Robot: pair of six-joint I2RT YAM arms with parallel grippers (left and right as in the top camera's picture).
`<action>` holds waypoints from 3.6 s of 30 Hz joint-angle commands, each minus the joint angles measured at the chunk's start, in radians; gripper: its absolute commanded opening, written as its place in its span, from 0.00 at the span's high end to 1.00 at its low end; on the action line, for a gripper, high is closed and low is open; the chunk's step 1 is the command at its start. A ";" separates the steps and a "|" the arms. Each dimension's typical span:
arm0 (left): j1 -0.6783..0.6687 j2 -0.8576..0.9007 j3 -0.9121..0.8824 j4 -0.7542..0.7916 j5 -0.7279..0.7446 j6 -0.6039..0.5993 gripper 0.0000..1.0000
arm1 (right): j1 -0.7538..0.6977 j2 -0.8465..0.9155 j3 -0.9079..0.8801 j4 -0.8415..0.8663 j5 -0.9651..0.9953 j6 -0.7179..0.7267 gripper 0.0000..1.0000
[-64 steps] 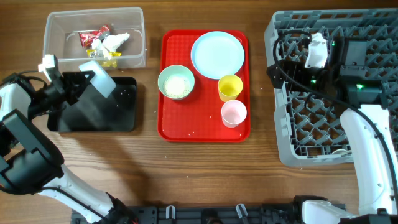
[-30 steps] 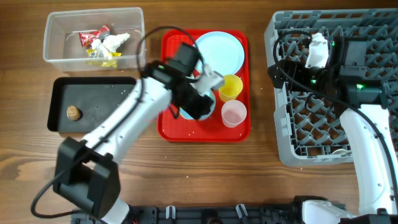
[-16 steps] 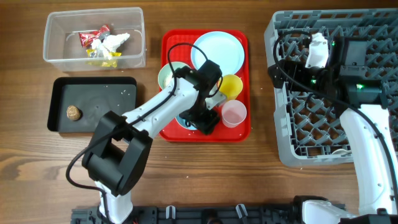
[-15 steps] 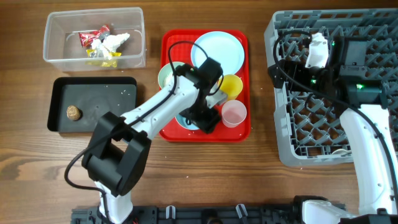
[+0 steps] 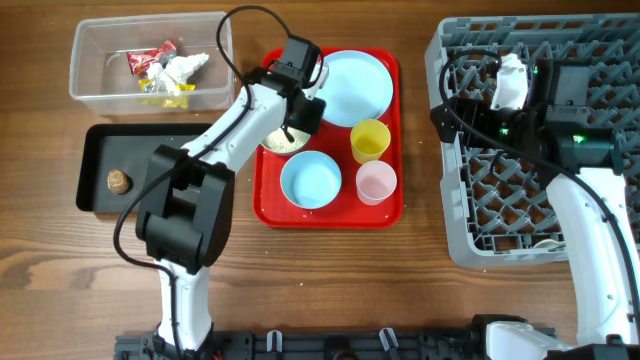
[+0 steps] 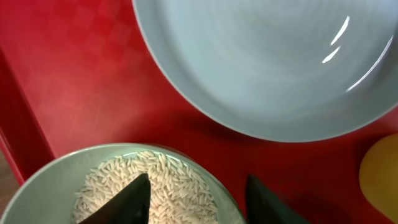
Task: Sort waste into correct bins and load items into the dishwasher rack
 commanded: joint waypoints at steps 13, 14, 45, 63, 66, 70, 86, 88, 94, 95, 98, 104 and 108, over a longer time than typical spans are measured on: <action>-0.004 0.024 -0.043 -0.026 0.008 -0.078 0.96 | 0.004 0.005 0.006 -0.001 0.026 0.003 0.00; -0.004 0.023 -0.042 -0.019 0.008 -0.078 0.96 | 0.004 0.005 0.006 -0.001 0.026 0.003 0.00; 0.860 -0.302 -0.181 -0.531 0.945 0.242 0.96 | 0.004 0.005 0.006 -0.001 0.041 0.003 0.00; 1.019 -0.302 -0.363 -0.441 1.416 0.290 0.96 | 0.004 0.005 0.006 -0.002 0.041 0.002 0.00; 1.018 -0.302 -0.363 -0.443 1.457 0.289 0.96 | 0.004 0.005 0.006 -0.008 0.041 -0.023 0.00; 1.018 -0.302 -0.363 -0.444 1.553 0.260 0.96 | 0.004 0.005 0.006 -0.013 0.041 -0.024 0.00; 1.018 -0.302 -0.363 -0.445 1.553 0.261 0.96 | 0.004 0.005 0.006 -0.020 0.041 -0.049 0.00; 1.018 -0.302 -0.363 -0.446 1.553 0.261 0.96 | 0.004 0.005 0.006 -0.023 0.041 -0.048 0.00; 1.018 -0.303 -0.363 -0.489 1.533 0.293 0.96 | 0.004 0.005 0.006 -0.027 0.041 -0.049 0.00; 1.018 -0.303 -0.363 -0.485 1.514 0.294 0.96 | 0.004 0.005 0.006 -0.027 0.041 -0.048 0.00; 0.979 -0.323 -0.351 -0.431 1.497 0.302 0.96 | 0.004 0.005 0.006 -0.027 0.041 -0.048 0.00; 0.665 -0.431 -0.161 -0.221 1.137 0.096 0.96 | 0.004 0.005 0.006 -0.036 0.041 -0.047 0.00; 0.335 -0.433 -0.138 -0.060 0.477 0.045 0.96 | 0.004 0.005 0.006 -0.035 0.041 -0.048 0.00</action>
